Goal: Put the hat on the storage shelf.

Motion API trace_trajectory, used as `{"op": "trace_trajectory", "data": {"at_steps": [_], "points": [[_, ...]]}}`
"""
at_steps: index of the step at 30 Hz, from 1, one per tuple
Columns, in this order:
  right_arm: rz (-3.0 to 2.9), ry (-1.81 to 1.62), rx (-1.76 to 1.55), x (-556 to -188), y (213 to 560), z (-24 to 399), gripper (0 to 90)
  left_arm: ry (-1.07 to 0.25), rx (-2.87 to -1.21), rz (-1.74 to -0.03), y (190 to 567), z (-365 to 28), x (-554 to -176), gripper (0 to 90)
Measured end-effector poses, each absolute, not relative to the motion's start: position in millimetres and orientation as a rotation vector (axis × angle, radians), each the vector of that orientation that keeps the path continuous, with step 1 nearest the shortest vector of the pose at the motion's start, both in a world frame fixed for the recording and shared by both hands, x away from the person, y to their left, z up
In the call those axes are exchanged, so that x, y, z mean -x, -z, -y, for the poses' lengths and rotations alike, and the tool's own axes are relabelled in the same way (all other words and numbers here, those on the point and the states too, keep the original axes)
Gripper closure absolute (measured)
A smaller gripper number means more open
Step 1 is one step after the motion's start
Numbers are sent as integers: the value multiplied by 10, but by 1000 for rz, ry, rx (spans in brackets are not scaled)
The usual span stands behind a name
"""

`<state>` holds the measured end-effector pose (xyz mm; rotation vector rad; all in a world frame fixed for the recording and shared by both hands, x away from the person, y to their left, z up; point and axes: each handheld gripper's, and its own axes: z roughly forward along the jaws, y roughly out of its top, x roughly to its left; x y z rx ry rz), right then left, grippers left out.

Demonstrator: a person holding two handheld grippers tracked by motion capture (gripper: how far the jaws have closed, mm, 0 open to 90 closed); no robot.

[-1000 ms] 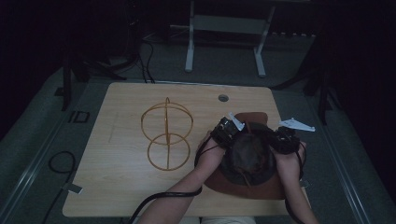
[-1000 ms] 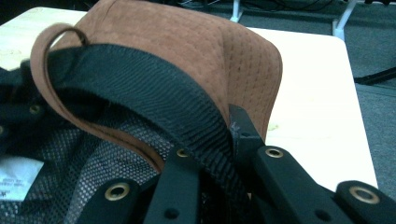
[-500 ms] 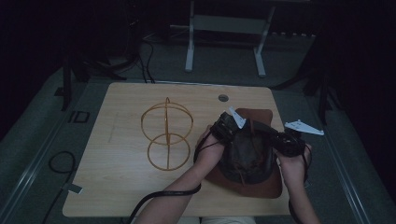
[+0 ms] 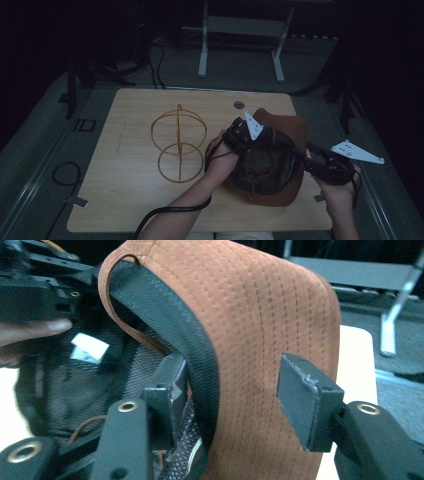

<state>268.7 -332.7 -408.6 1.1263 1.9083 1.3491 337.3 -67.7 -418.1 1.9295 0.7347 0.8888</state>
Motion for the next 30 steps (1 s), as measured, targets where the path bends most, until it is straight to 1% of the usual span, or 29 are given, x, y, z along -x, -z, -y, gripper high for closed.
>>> {"op": "trace_trajectory", "data": {"at_steps": [4,6,7,10,12,13,16,19,20,21,23,24,25,27,28,29,30], "points": [[-1877,-1420,-1120,-2602,4002,3519,458,-889,-1920,-728,4229,591,-3335,871],[-1841,-1379,-1119,-2578,3967,3621,481,-890,-1898,-686,4264,525,-3300,871],[-1824,-1383,-1129,-2576,3960,3676,481,-869,-1878,-655,4273,485,-3278,871],[-1814,-1363,-1137,-2584,3959,3760,482,-860,-1854,-616,4274,425,-3227,870],[-1806,-1333,-1157,-2613,3979,3827,493,-823,-1828,-497,4266,348,-3151,870],[-1801,-1317,-1167,-2637,3992,3842,513,-819,-1829,-458,4260,328,-3122,870],[-1826,-1270,-1189,-2759,4041,3855,529,-760,-1805,-351,4251,248,-3051,869],[-1861,-1268,-1195,-2858,4075,3815,533,-700,-1783,-284,4230,163,-2994,869],[-1861,-1268,-1195,-2858,4075,3815,533,-700,-1783,-284,4230,163,-2994,869],[-1888,-1290,-1173,-2878,4081,3745,539,-661,-1763,-241,4210,104,-2970,869],[-1899,-1302,-1163,-2875,4079,3717,539,-661,-1763,-241,4210,104,-2970,869],[-1932,-1347,-1124,-2848,4073,3626,539,-600,-1713,-184,4157,11,-2927,868],[-1948,-1368,-1104,-2832,4074,3580,538,-573,-1694,-171,4137,-18,-2917,868],[-1993,-1404,-1051,-2801,4083,3481,536,-544,-1628,-161,4111,-73,-2883,868],[-2005,-1414,-1031,-2790,4096,3425,535,-544,-1628,-161,4111,-73,-2883,867],[-2028,-1416,-1004,-2788,4113,3371,535,-512,-1556,-132,4100,-133,-2853,867],[-2062,-1435,-978,-2791,4131,3319,532,-491,-1537,-134,4090,-158,-2849,867]]}}
